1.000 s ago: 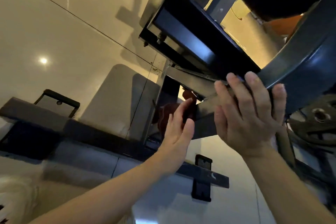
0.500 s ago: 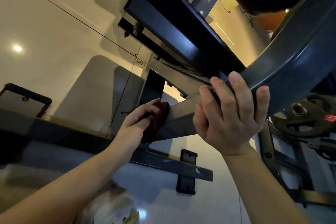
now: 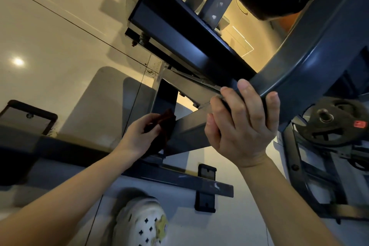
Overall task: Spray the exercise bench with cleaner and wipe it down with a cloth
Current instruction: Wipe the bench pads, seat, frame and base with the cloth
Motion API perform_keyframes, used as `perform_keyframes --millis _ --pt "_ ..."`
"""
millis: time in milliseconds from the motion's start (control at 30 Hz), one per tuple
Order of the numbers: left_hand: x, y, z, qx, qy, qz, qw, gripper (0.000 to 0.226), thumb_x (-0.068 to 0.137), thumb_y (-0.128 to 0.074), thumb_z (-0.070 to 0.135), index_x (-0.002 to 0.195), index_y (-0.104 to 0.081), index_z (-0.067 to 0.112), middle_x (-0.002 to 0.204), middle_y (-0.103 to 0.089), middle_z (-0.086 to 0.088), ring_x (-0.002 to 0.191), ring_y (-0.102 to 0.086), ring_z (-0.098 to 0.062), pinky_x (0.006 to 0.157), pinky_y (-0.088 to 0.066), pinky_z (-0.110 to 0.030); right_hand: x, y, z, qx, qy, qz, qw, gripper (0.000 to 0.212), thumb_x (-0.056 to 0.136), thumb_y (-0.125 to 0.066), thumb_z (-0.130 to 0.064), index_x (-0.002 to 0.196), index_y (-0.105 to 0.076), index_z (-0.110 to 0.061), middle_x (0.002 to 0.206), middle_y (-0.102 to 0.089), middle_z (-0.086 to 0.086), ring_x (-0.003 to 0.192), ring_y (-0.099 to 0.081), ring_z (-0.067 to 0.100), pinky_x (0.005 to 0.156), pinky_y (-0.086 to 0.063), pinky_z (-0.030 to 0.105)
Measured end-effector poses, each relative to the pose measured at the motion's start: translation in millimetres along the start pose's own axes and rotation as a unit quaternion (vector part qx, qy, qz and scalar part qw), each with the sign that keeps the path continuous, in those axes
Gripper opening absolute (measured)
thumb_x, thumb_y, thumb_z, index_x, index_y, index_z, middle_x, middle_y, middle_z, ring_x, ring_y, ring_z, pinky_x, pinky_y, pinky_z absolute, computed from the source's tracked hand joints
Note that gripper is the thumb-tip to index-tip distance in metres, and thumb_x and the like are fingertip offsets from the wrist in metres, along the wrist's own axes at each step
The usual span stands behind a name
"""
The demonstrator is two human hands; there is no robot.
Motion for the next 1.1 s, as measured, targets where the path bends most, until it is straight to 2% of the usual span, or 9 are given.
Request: perform_keyframes --millis 167,333,433,500,567,700,867,933,1100 --pt "-8.1 17.3 7.4 -0.05 -0.024 0.162 0.985 0.018 0.1 -0.045 0.014 0.111 -0.052 0.027 0.098 -0.056 0.013 0.093 -0.053 -0.004 0.072 -0.04 -0.014 2.0 2.6 0.5 0.01 -0.004 -0.022 1.0 0.027 0.091 -0.047 -0.031 0.105 -0.064 -0.016 0.12 -0.055 0.005 0.131 -0.034 0.023 0.122 -0.01 0.04" --pt "31.8 15.6 -4.4 0.176 -0.209 -0.003 0.962 0.032 0.097 -0.054 0.017 0.129 -0.053 0.021 0.131 -0.052 0.008 0.13 -0.044 -0.01 0.109 -0.034 -0.02 2.6 1.1 0.2 0.02 -0.005 -0.003 1.0 0.024 0.088 -0.05 -0.031 0.101 -0.064 -0.017 0.117 -0.057 0.005 0.129 -0.036 0.023 0.122 -0.01 0.04" --pt "75.1 -15.3 -27.9 0.5 -0.168 -0.234 0.817 0.049 0.1 -0.048 0.024 0.147 -0.035 0.024 0.157 -0.026 0.002 0.148 -0.013 -0.016 0.121 -0.007 -0.039 1.7 1.7 1.8 0.025 0.004 -0.012 1.0 0.024 0.088 -0.051 -0.031 0.102 -0.066 -0.017 0.118 -0.058 0.004 0.13 -0.037 0.023 0.122 -0.009 0.04" --pt "92.3 -19.0 -39.9 0.65 -0.139 -0.268 0.698 0.056 0.102 -0.037 0.032 0.153 -0.015 0.032 0.162 -0.003 0.009 0.149 0.005 -0.014 0.12 0.005 -0.042 0.3 3.7 0.2 0.031 -0.003 -0.029 0.999 0.025 0.09 -0.052 -0.031 0.104 -0.067 -0.018 0.12 -0.058 0.004 0.131 -0.036 0.023 0.122 -0.007 0.041" --pt "97.3 -18.5 -41.9 0.699 -0.159 -0.239 0.654 0.06 0.101 -0.031 0.041 0.154 -0.002 0.035 0.162 0.007 0.009 0.149 0.01 -0.016 0.119 0.007 -0.048 -2.7 5.4 -5.7 0.04 -0.03 -0.048 0.998 0.025 0.091 -0.052 -0.031 0.106 -0.069 -0.019 0.124 -0.057 0.003 0.132 -0.034 0.025 0.122 -0.003 0.044" --pt "105.9 -20.1 -42.4 0.701 -0.116 -0.208 0.672 0.069 0.097 -0.028 0.056 0.154 0.005 0.032 0.162 0.013 0.005 0.148 0.015 -0.02 0.118 0.01 -0.052 -25.3 0.1 -30.1 0.066 -0.011 -0.111 0.992 0.028 0.098 -0.045 -0.033 0.115 -0.058 -0.015 0.13 -0.049 0.002 0.136 -0.026 0.021 0.109 -0.027 0.05" --pt "124.8 -36.1 -52.5 0.611 -0.085 -0.11 0.78 0.061 0.1 -0.033 0.05 0.154 -0.013 0.03 0.163 0.002 0.003 0.149 0.01 -0.021 0.121 0.003 -0.047 -34.5 -11.0 -33.7 0.096 -0.026 -0.149 0.984 0.036 0.101 -0.041 -0.034 0.129 -0.042 -0.011 0.142 -0.034 0.005 0.15 -0.008 0.02 0.082 -0.052 0.059" --pt "129.2 -40.6 -51.4 0.594 -0.084 -0.097 0.794 0.053 0.102 -0.036 0.042 0.152 -0.025 0.028 0.163 -0.005 0.001 0.149 0.004 -0.022 0.12 -0.003 -0.043 -34.2 -9.8 -34.7 0.085 -0.017 -0.149 0.985 0.033 0.1 -0.043 -0.034 0.124 -0.048 -0.011 0.138 -0.04 0.006 0.148 -0.013 0.02 0.088 -0.048 0.064" --pt "112.6 -19.4 -36.6 0.642 -0.152 -0.14 0.739 0.042 0.103 -0.04 0.027 0.145 -0.04 0.025 0.156 -0.028 0.002 0.144 -0.022 -0.023 0.113 -0.03 -0.036 -26.8 -3.3 -31.0 -0.003 0.024 -0.118 0.993 0.029 0.093 -0.049 -0.036 0.113 -0.059 -0.018 0.127 -0.048 0.002 0.135 -0.024 0.022 0.118 0.011 0.054"
Point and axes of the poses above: each hand's wrist, its own x-axis towards the middle knuckle, its own y-axis out of the back of the hand, z = x × y, the point moved 4 cm from there along x, towards the middle knuckle
